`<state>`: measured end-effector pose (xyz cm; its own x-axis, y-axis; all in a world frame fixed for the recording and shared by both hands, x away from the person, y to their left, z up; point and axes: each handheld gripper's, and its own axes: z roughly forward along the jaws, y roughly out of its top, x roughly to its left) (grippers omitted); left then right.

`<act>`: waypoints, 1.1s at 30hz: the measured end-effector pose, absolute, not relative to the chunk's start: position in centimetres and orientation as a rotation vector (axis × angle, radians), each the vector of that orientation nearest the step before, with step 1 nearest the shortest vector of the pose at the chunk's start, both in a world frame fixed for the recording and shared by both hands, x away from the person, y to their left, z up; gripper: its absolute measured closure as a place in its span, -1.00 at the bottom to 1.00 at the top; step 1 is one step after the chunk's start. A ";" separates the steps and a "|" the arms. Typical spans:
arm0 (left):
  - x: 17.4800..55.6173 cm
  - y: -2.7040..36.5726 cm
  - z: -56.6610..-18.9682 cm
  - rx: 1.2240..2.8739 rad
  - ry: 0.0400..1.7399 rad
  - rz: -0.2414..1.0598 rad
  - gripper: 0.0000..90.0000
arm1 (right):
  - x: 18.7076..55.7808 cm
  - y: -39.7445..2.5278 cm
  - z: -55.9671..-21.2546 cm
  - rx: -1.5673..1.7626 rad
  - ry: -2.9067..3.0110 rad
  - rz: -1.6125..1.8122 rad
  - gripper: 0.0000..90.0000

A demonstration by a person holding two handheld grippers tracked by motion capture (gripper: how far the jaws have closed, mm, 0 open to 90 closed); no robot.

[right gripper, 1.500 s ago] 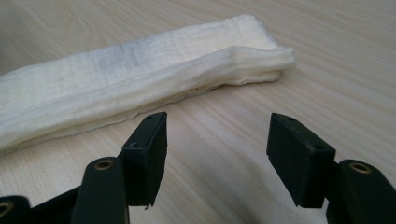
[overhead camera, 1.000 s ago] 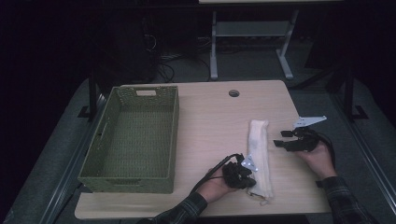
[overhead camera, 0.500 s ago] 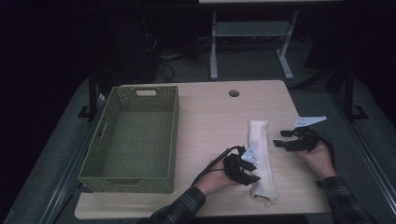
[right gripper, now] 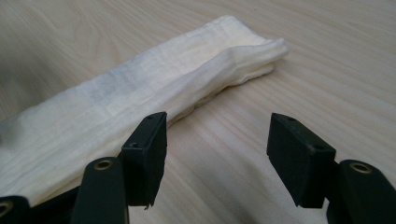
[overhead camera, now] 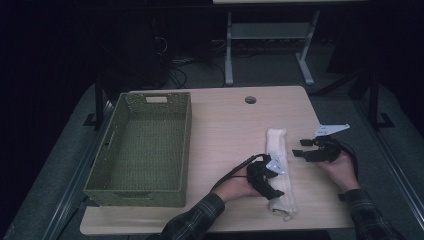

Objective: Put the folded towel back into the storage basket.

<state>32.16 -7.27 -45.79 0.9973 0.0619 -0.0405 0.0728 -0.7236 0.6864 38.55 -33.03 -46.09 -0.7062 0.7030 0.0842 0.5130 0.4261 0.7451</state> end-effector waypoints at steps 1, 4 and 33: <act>32.2 -7.4 -46.0 2.387 0.090 -0.019 -0.37 | 38.5 -33.0 -46.1 1.063 2.442 1.147 -0.16; 32.3 -7.6 -46.6 2.417 0.081 -0.039 -0.42 | 38.5 -33.0 -46.1 1.060 2.442 1.146 -0.16; 32.4 -7.0 -46.2 2.419 0.143 0.002 0.76 | 40.8 -32.1 -44.4 0.948 2.472 1.217 -0.16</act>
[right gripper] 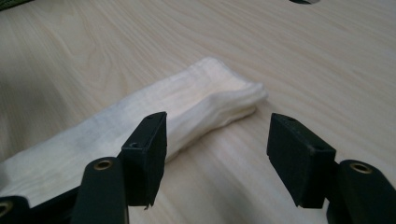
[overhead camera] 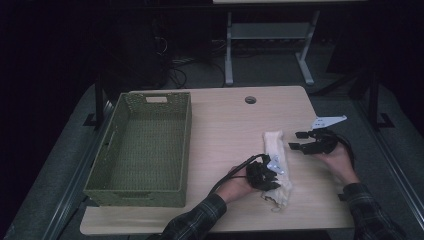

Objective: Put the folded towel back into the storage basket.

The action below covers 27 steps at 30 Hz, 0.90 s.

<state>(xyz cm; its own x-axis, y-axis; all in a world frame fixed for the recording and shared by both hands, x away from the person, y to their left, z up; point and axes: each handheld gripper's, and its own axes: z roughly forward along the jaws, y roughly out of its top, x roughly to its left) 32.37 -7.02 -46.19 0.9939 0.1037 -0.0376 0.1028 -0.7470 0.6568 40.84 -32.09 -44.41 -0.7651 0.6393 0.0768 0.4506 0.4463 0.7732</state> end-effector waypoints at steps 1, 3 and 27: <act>32.4 -7.0 -46.2 2.423 0.145 0.000 0.76 | 41.2 -32.0 -44.3 0.936 2.477 1.213 -0.16; 32.4 -7.1 -46.2 2.419 0.156 -0.005 0.76 | 41.9 -31.6 -44.1 0.908 2.505 1.224 -0.16; 32.7 -6.9 -46.3 2.411 0.176 -0.038 0.76 | 48.4 -26.7 -45.0 0.720 2.705 1.105 -0.07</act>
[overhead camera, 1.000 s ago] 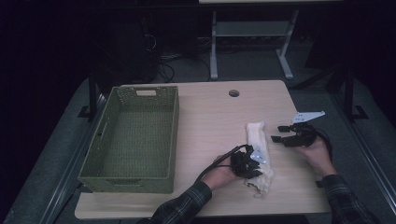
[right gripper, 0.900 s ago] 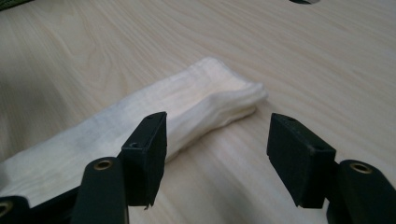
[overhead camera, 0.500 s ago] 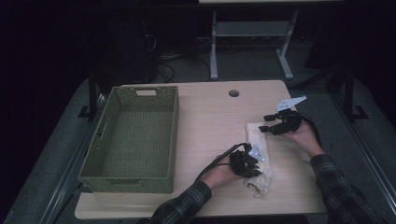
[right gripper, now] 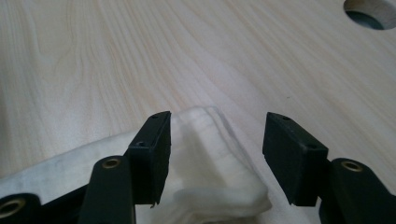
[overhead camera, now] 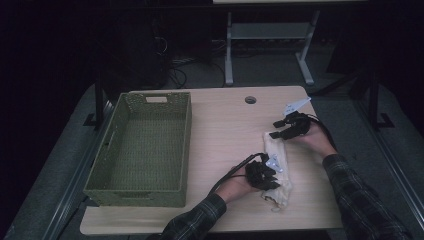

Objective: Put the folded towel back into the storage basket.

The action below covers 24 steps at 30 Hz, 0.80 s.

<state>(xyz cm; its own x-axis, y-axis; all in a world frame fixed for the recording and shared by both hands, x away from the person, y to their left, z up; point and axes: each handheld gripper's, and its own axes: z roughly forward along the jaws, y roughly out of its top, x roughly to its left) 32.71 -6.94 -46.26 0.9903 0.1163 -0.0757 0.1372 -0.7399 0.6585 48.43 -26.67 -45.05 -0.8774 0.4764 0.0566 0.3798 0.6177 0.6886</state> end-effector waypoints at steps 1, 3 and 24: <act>32.7 -6.9 -46.3 2.409 0.179 -0.039 0.76 | 48.6 -26.6 -45.3 0.707 2.714 1.096 -0.06; 32.7 -6.9 -46.3 2.410 0.179 -0.040 0.76 | 48.6 -26.5 -45.7 0.707 2.740 1.062 -0.05; 32.7 -7.0 -46.2 2.414 0.172 -0.031 0.76 | 49.0 -26.4 -46.7 0.654 2.857 1.084 0.74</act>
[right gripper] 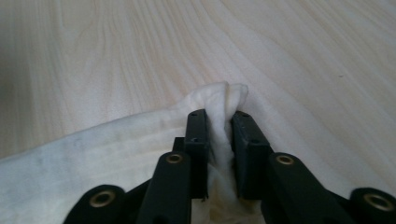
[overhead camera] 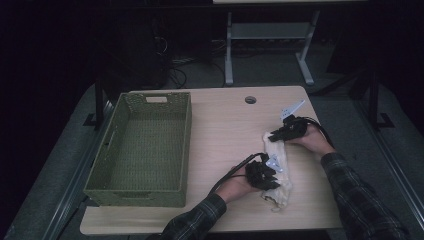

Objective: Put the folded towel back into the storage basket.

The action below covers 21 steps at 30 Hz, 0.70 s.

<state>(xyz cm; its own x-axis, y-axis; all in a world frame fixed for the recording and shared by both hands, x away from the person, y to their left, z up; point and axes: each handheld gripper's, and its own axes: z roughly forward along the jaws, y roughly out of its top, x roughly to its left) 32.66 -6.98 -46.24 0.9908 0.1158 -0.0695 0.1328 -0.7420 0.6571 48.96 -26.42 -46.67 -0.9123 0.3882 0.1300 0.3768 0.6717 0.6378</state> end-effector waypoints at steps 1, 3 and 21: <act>32.6 -7.0 -46.2 2.415 0.173 -0.026 0.76 | 49.0 -26.5 -46.7 0.659 2.861 1.089 0.76; 32.6 -7.0 -46.2 2.418 0.182 -0.031 0.77 | 48.9 -26.4 -46.7 0.690 2.869 1.092 0.81; 33.3 -4.2 -42.1 2.306 0.300 0.021 0.78 | 47.5 -26.4 -44.0 0.691 2.840 1.160 0.84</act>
<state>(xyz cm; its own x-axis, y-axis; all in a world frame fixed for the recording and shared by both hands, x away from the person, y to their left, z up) 33.33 -4.21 -42.14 0.9718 0.2222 -0.0787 0.2089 -0.6574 0.7240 47.53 -26.37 -44.03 -0.9035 0.3956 0.1646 0.3977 0.6312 0.6658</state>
